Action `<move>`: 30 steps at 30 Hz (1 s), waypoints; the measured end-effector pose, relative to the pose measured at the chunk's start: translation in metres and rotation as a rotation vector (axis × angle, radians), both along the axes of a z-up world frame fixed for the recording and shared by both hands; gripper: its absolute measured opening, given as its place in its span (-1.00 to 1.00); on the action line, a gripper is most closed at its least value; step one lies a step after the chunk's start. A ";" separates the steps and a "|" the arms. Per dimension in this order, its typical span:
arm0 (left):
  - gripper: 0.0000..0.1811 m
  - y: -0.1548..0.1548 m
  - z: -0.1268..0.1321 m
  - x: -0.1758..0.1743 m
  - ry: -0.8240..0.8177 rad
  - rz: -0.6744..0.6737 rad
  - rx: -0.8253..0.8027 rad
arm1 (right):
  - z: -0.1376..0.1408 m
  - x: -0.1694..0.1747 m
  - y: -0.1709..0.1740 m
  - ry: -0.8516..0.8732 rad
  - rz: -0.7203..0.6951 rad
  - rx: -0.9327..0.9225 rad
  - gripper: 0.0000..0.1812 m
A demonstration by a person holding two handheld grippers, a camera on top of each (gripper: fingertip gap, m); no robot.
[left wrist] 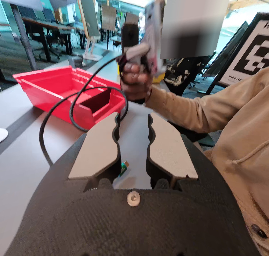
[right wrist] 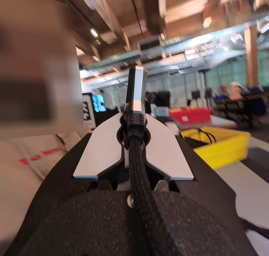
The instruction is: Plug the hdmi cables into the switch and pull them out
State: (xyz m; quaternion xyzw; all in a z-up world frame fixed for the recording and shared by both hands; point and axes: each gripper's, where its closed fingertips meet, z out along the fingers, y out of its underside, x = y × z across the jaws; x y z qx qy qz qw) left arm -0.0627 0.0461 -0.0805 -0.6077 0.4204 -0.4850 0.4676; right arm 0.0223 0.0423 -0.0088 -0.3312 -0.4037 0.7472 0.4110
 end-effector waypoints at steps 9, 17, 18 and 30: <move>-0.55 0.011 -0.118 0.003 0.456 -0.029 -0.104 | 0.001 0.011 -0.002 0.022 0.053 -0.006 -0.76; -0.52 0.015 -0.169 -0.011 0.735 -0.025 -0.058 | -0.002 0.010 0.002 0.004 0.032 -0.013 -0.76; -0.53 0.015 -0.176 -0.014 0.796 -0.032 -0.046 | -0.002 0.009 0.002 0.002 0.033 -0.012 -0.76; -0.55 -0.004 -0.191 0.011 0.797 -0.373 -0.198 | -0.007 0.007 0.000 -0.012 0.061 -0.012 -0.76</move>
